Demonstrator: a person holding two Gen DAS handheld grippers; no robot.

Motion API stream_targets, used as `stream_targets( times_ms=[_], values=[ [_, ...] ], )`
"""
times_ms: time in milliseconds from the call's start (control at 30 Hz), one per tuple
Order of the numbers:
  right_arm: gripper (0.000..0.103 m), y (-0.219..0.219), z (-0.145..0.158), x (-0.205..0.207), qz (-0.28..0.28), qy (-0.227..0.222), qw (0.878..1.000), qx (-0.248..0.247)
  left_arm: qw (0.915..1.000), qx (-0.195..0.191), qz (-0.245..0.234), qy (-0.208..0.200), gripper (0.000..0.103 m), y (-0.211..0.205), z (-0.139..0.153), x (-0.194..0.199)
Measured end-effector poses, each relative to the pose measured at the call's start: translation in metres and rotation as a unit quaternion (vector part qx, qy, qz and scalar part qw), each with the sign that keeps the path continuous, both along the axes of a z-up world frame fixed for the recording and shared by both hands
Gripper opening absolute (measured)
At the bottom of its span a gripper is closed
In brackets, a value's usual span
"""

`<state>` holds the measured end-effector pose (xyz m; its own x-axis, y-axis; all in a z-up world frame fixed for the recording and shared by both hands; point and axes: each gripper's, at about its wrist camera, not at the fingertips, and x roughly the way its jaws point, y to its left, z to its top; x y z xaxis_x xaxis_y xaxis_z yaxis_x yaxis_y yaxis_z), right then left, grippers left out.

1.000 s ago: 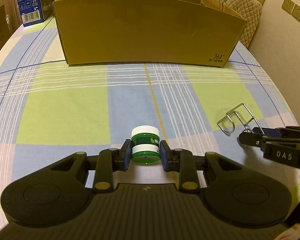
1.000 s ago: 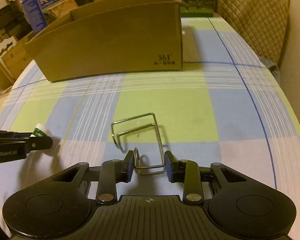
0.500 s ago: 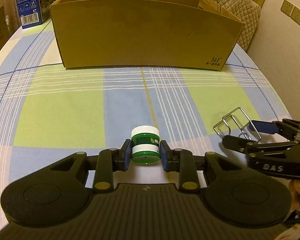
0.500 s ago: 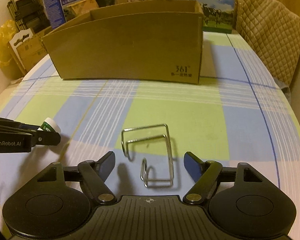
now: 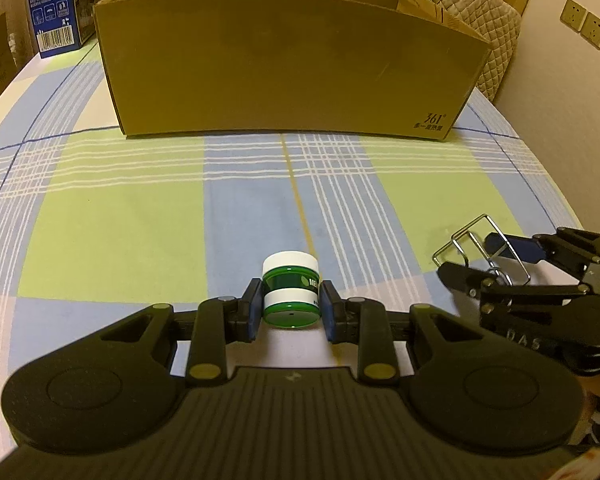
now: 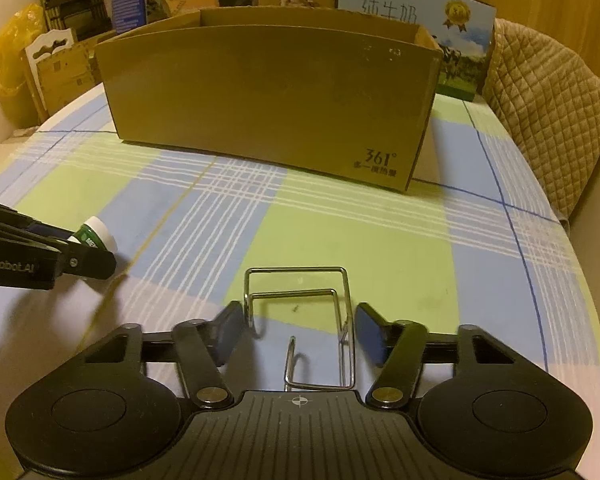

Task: Organize rigid objects
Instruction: 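Carry the battery toward the box with the left gripper while the right carries the wire holder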

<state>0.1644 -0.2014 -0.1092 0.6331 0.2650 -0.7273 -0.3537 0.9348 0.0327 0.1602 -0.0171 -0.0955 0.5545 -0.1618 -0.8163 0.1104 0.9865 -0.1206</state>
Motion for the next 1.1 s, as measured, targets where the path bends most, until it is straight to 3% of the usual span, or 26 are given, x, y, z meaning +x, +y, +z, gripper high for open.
stream_targets(
  times_ms=[600, 1100],
  values=[
    [0.050, -0.001, 0.001, -0.003, -0.010, -0.004, 1.000, 0.000, 0.9986, 0.039, -0.008, -0.034, 0.025, -0.008, -0.007, -0.003],
    [0.049, -0.005, 0.013, -0.004, -0.017, -0.013, 1.000, 0.001, 0.9992, 0.027, -0.003, -0.028, 0.024, -0.005, 0.004, -0.002]
  ],
)
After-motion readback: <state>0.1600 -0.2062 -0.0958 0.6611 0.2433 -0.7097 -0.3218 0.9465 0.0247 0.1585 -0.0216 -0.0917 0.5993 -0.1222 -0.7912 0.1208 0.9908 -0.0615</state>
